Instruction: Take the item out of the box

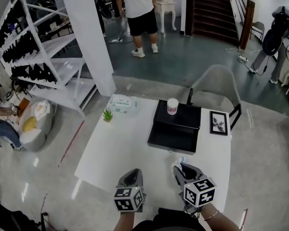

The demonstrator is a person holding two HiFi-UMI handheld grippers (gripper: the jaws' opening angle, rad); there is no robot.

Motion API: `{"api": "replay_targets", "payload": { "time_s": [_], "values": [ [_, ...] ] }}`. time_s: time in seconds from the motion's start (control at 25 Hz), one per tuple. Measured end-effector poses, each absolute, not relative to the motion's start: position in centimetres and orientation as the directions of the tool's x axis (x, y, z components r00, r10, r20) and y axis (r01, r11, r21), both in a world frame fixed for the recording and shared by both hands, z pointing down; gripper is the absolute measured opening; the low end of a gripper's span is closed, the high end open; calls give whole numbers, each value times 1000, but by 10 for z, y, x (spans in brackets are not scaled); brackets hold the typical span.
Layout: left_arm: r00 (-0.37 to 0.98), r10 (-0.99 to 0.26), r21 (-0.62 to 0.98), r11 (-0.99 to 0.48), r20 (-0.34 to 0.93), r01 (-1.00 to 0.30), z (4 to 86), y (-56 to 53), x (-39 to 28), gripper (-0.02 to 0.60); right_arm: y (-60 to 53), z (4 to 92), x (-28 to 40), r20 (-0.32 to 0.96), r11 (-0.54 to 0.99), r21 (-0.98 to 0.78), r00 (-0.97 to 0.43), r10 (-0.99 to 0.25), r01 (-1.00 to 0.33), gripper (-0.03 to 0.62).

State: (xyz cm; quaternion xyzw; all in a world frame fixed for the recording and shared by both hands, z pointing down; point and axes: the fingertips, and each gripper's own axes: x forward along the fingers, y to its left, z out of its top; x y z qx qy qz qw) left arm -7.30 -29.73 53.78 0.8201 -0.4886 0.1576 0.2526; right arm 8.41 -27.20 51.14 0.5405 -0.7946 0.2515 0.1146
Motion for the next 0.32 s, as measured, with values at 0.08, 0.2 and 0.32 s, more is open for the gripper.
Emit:
{"api": "replay_targets", "payload": {
  "time_s": [0.08, 0.2, 0.32],
  "values": [
    [474, -720, 260, -396, 507, -881, 538, -295, -72, 28, -271, 511, 85, 454, 287, -278, -388, -802, -917, 78],
    [475, -719, 261, -397, 508, -880, 537, -294, -71, 28, -270, 511, 86, 457, 284, -281, -388, -800, -917, 78],
    [474, -718, 260, -397, 510, -880, 538, -294, -71, 28, -269, 512, 86, 459, 283, -280, -386, -800, -917, 78]
  ]
}}
